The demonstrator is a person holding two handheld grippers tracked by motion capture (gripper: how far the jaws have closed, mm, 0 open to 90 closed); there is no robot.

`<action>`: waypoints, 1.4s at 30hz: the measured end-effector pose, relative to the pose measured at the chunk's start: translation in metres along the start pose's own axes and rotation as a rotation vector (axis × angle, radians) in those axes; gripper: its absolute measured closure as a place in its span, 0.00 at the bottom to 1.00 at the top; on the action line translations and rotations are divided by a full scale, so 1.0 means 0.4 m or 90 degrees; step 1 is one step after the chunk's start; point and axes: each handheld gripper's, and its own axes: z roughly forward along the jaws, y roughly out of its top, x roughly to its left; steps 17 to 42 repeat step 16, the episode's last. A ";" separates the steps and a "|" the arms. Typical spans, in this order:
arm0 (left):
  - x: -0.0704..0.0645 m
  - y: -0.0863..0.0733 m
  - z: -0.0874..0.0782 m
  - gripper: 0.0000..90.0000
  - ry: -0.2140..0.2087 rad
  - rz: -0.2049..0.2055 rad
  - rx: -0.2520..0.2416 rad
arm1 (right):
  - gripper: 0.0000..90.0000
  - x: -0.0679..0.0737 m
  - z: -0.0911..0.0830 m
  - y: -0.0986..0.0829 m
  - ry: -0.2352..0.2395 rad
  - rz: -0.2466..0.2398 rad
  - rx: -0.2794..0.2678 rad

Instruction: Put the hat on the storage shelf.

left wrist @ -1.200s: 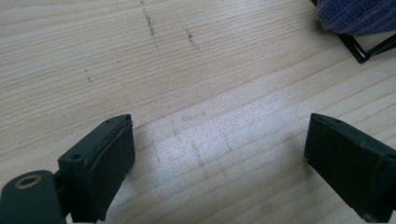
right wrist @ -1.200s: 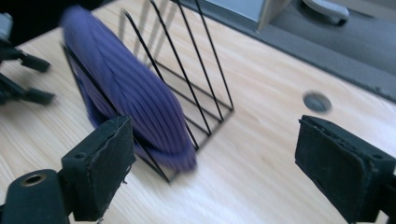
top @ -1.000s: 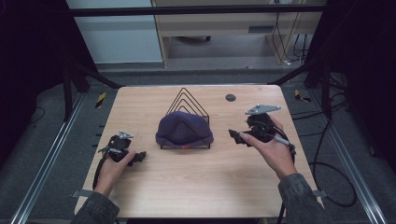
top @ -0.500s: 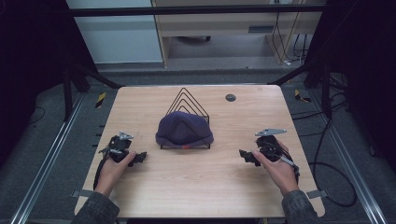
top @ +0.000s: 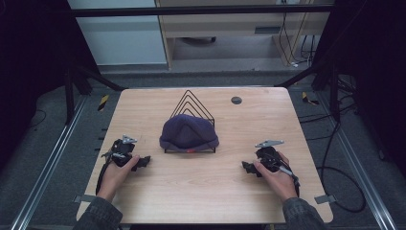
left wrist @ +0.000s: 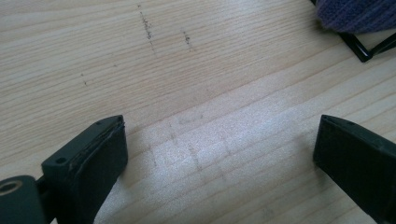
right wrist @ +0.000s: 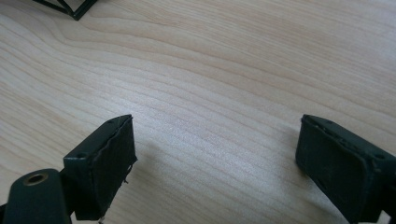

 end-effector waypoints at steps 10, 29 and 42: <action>0.000 0.000 0.002 0.01 -0.001 0.003 -0.001 | 0.06 0.029 0.014 -0.035 -0.035 -0.031 -0.060; 0.001 0.000 0.004 0.00 -0.005 0.005 -0.005 | 0.05 0.031 0.016 -0.033 -0.039 -0.028 -0.059; 0.001 0.000 0.004 0.00 -0.005 0.005 -0.005 | 0.05 0.031 0.016 -0.033 -0.039 -0.028 -0.059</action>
